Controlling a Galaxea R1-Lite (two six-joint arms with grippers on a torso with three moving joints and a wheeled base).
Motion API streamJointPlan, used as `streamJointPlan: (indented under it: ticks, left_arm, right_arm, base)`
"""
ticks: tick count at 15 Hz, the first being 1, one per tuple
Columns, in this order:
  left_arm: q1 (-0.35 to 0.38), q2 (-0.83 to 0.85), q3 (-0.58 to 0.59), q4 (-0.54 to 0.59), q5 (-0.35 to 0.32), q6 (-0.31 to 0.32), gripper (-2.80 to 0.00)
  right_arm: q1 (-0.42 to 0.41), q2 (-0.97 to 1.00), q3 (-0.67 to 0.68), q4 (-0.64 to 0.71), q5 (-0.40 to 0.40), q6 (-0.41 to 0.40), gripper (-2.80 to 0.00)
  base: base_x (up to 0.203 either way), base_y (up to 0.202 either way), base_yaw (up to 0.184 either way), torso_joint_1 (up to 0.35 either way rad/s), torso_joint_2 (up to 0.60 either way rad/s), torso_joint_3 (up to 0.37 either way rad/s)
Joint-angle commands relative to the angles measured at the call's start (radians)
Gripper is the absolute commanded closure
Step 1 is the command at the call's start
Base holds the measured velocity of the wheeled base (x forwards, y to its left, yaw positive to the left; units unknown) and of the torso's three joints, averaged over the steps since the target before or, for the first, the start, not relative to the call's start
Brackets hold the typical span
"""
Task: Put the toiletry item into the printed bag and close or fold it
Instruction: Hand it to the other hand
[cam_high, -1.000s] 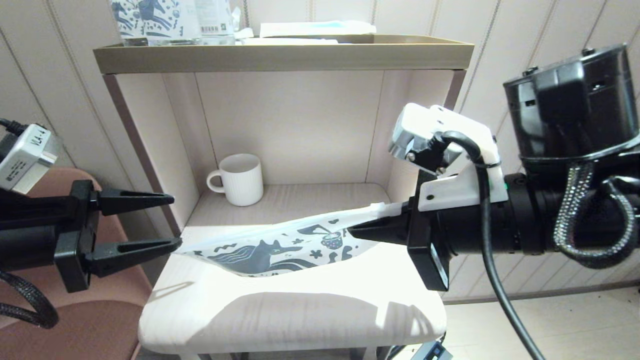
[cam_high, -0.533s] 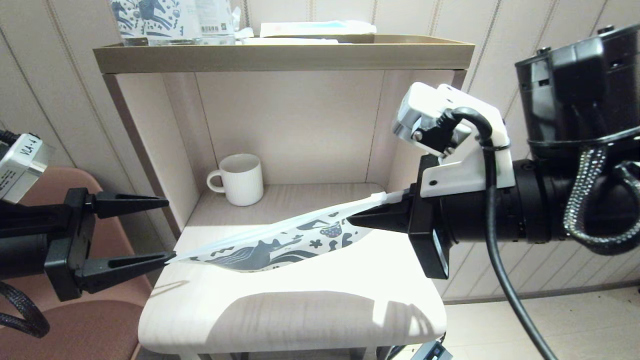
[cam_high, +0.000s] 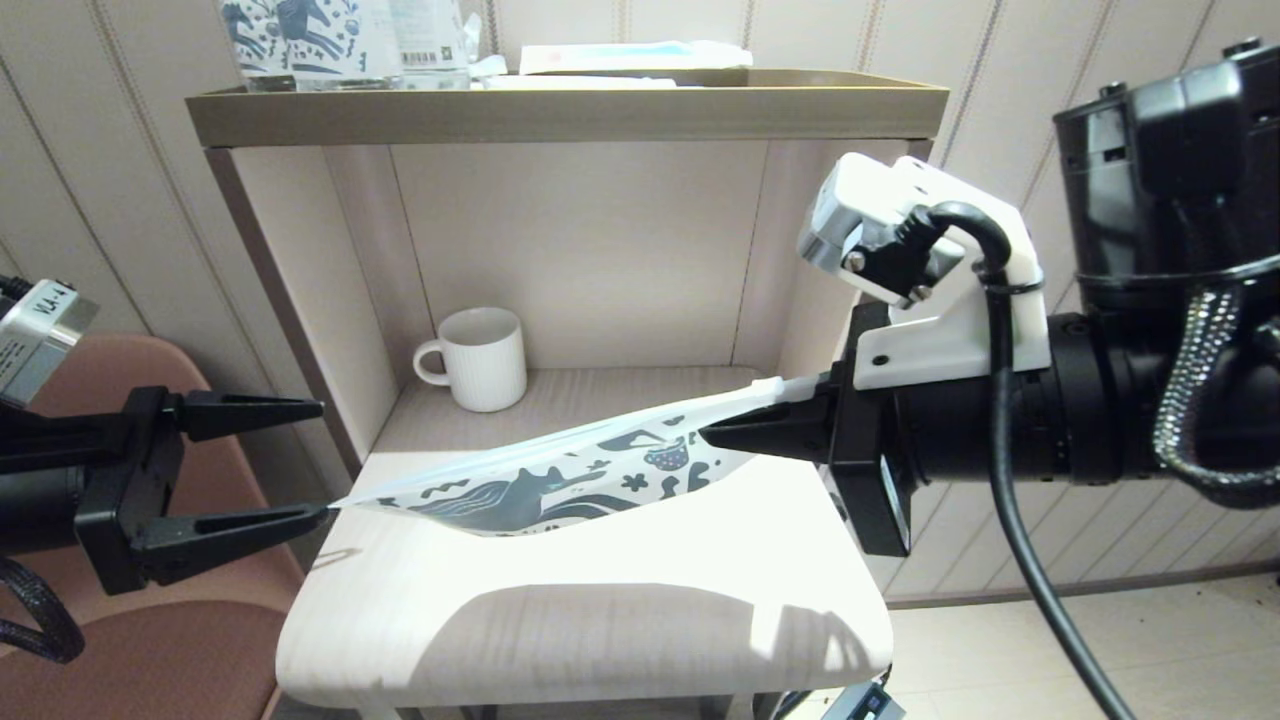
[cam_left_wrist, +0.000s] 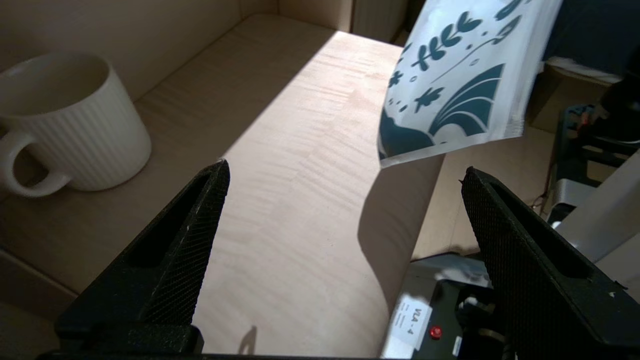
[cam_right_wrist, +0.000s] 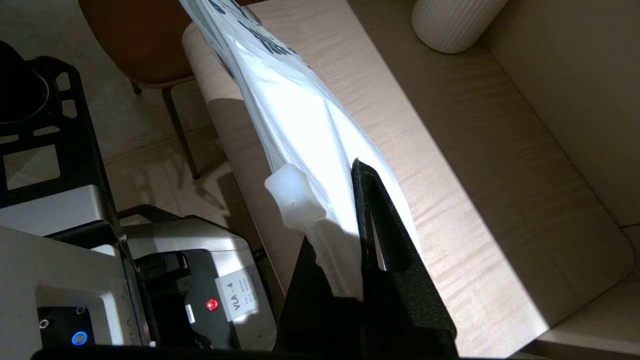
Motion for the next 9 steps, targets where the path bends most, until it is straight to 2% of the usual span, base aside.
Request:
streamJointPlan:
  ticks: [1,6,9]
  left_arm:
    - [-0.019,-0.004,0.014,0.004,-0.028,0.003,-2.8]
    - [-0.119,-0.009,0.043,0.004,-0.033,0.003,-2.8]
    - [-0.183,-0.005,0.016,0.004,-0.032,-0.003,-2.8]
  right_arm:
    - [0.002,0.012,-0.004,0.001,0.003,-0.002,0.0]
    - [0.001,0.043,-0.032,0.0,0.022,0.015,0.0]
    - [0.005,0.077,-0.055,-0.001,0.034,0.022,0.0]
  base:
    - [0.0,0.0,0.0,0.0,0.0,0.0]
    - [0.0,0.0,0.0,0.0,0.0,0.0]
    - [0.0,0.0,0.0,0.0,0.0,0.0]
